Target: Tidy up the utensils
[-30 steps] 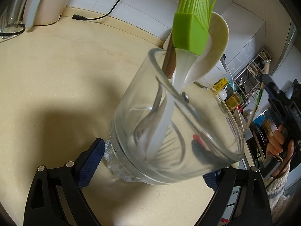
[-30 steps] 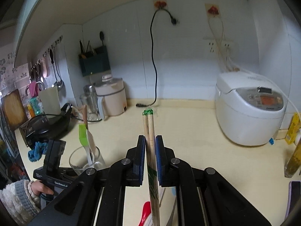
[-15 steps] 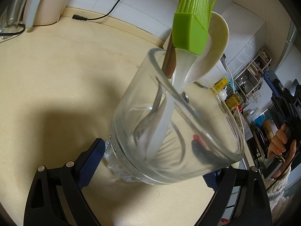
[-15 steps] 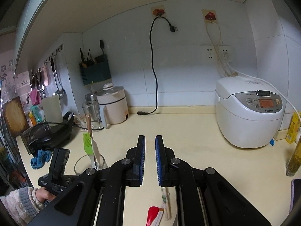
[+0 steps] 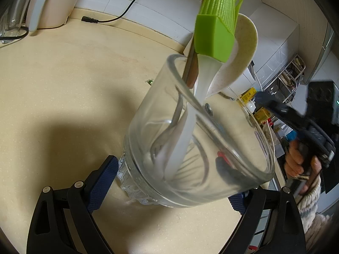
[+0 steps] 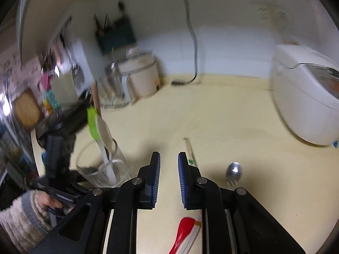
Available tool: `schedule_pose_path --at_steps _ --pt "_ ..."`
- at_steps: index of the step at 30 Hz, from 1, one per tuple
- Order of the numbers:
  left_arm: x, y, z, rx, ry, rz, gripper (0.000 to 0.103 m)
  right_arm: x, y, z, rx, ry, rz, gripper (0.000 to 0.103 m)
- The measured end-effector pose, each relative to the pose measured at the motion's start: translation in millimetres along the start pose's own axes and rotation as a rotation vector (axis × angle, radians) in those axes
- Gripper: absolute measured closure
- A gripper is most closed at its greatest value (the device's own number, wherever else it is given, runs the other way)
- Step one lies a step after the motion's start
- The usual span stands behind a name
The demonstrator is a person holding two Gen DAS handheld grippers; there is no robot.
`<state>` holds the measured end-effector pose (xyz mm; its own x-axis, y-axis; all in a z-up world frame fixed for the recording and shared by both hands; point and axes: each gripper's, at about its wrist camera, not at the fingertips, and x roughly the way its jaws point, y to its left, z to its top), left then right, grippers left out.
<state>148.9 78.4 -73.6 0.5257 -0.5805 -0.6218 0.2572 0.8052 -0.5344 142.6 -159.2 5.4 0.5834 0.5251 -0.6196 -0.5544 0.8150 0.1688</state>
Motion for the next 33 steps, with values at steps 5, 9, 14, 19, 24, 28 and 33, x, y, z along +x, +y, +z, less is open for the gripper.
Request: schedule_pose_path --at_steps 5,9,14,19,24,28,33 --pt "0 0 0 0.0 0.0 0.0 0.009 72 4 9 -0.122 0.174 -0.04 0.084" --pt "0 0 0 -0.001 0.0 -0.002 0.009 121 0 9 -0.186 0.282 -0.123 0.084" --pt "-2 5 0 -0.02 -0.007 -0.025 0.009 160 -5 6 -0.215 0.368 -0.165 0.084" --pt "-3 7 -1 -0.029 -0.011 -0.035 0.008 166 -5 8 -0.198 0.342 -0.148 0.084" --pt "-3 7 0 -0.03 -0.012 -0.036 0.008 163 -3 6 -0.207 0.341 -0.192 0.092" --pt "-2 6 -1 -0.025 -0.01 -0.029 0.008 150 -1 5 -0.17 0.3 -0.183 0.092" --pt "-2 2 -1 -0.007 -0.004 -0.007 0.008 109 4 11 -0.109 0.164 -0.127 0.092"
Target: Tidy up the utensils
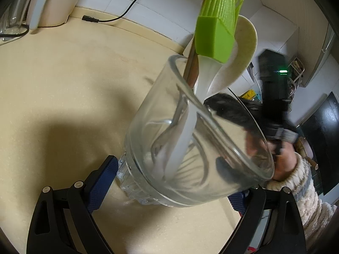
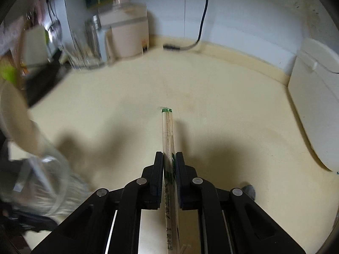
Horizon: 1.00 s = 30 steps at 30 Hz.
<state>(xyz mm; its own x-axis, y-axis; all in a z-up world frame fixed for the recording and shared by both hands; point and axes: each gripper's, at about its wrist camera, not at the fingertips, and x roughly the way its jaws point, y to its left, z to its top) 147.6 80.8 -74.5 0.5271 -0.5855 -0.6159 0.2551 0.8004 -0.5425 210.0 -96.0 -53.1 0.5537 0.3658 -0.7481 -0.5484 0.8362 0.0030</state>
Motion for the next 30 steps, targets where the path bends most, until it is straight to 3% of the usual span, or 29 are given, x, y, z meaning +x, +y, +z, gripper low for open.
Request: schedule_pose_path --at_steps 8,19,30 --pt "0 -2 -1 0.0 -0.002 0.009 0.008 -71 -1 -8 0.059 -0.194 0.025 0.092" --pt "0 -2 -1 0.0 -0.002 0.009 0.008 -142 0 -22 0.107 -0.373 0.012 0.094" --pt "0 -2 -1 0.0 -0.002 0.009 0.008 -178 7 -21 0.075 -0.454 -0.029 0.094"
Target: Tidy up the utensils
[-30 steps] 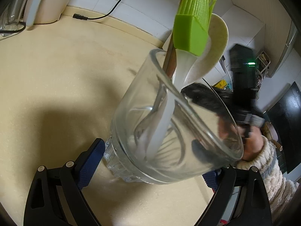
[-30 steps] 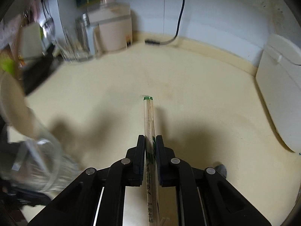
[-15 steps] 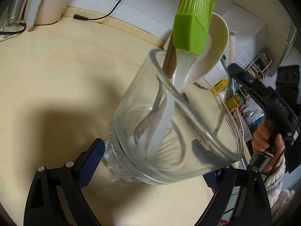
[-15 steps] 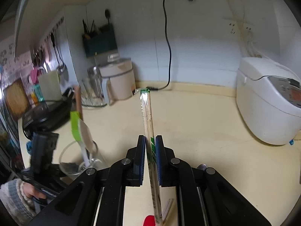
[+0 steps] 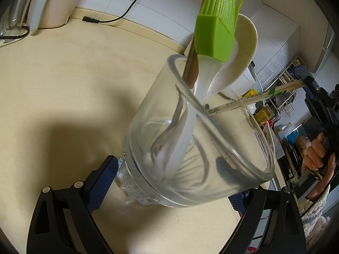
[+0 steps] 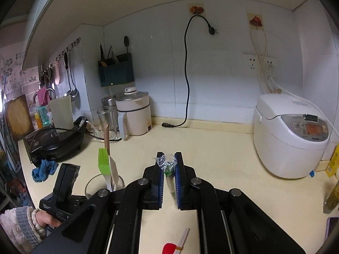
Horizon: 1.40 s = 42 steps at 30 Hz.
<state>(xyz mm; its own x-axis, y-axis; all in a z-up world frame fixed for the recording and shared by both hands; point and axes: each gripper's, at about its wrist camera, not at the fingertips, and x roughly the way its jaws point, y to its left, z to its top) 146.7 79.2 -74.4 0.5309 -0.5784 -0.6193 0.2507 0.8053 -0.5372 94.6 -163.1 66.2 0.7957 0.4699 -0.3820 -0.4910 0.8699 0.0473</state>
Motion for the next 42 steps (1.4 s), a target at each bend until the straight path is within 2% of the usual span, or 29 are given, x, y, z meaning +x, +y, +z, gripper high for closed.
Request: schedule_pose_path --at_steps 9,15,21,25,27,34,42 --pt "0 0 0 0.0 0.0 0.0 0.008 11 0 -5 0.008 0.035 0.011 0.094" --pt "0 0 0 0.0 0.0 0.0 0.008 26 -4 -11 0.06 0.067 0.063 0.094" --pt "0 0 0 0.0 0.0 0.0 0.008 33 -13 -18 0.098 0.1 0.067 0.094" --pt "0 0 0 0.0 0.0 0.0 0.008 32 -19 -25 0.101 0.158 0.088 0.092" --pt "0 0 0 0.001 0.0 0.001 0.008 32 -19 -35 0.08 0.2 0.082 0.088" --pt "0 0 0 0.0 0.0 0.0 0.008 50 -18 -90 0.066 0.378 0.062 0.087" --pt "0 0 0 0.0 0.0 0.0 0.008 91 -1 -100 -0.023 0.466 0.03 0.079"
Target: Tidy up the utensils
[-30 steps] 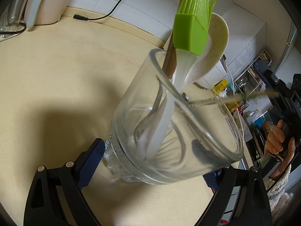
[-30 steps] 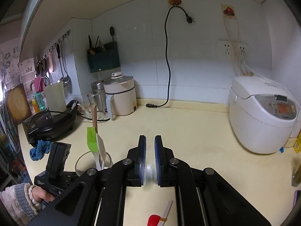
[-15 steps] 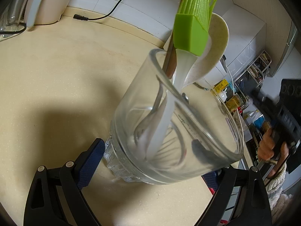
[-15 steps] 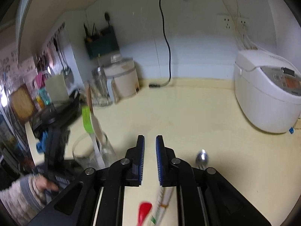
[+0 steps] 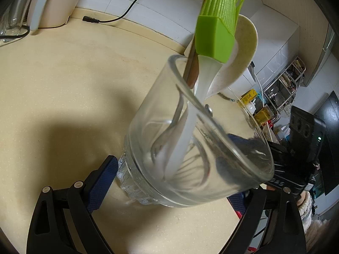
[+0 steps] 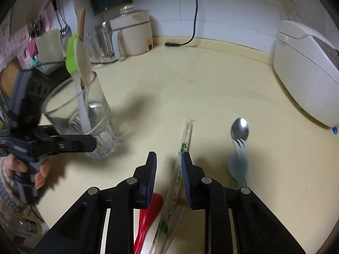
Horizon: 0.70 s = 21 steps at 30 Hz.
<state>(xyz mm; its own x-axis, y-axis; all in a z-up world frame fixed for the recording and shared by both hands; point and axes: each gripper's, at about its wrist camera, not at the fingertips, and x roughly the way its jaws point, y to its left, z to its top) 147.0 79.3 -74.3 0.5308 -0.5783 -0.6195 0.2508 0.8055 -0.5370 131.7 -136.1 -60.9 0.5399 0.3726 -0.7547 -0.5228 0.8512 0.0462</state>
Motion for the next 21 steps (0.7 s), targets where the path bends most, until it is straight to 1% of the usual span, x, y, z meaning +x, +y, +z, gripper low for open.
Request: schedule_pose_path --at_steps 4,7,9,11,13,14,17,21 --pt "0 0 0 -0.001 0.0 -0.001 0.008 24 5 8 -0.064 0.051 -0.09 0.079" --pt "0 0 0 -0.001 0.0 -0.002 0.008 36 2 9 -0.063 0.096 -0.126 0.079" --pt "0 0 0 -0.002 0.0 -0.002 0.008 40 0 8 -0.055 0.11 -0.115 0.079" --pt "0 0 -1 -0.002 -0.001 -0.003 0.008 39 2 7 -0.069 0.091 -0.091 0.079" --pt "0 0 0 -0.004 -0.001 -0.006 0.008 40 2 6 -0.079 0.086 -0.087 0.082" --pt "0 1 0 -0.005 -0.001 -0.008 0.008 40 2 6 -0.076 0.086 -0.082 0.09" --pt "0 1 0 -0.006 -0.002 -0.01 0.008 39 1 7 -0.057 0.089 -0.082 0.091" --pt "0 1 0 -0.006 -0.002 -0.009 0.008 22 -1 9 -0.014 0.03 -0.058 0.092"
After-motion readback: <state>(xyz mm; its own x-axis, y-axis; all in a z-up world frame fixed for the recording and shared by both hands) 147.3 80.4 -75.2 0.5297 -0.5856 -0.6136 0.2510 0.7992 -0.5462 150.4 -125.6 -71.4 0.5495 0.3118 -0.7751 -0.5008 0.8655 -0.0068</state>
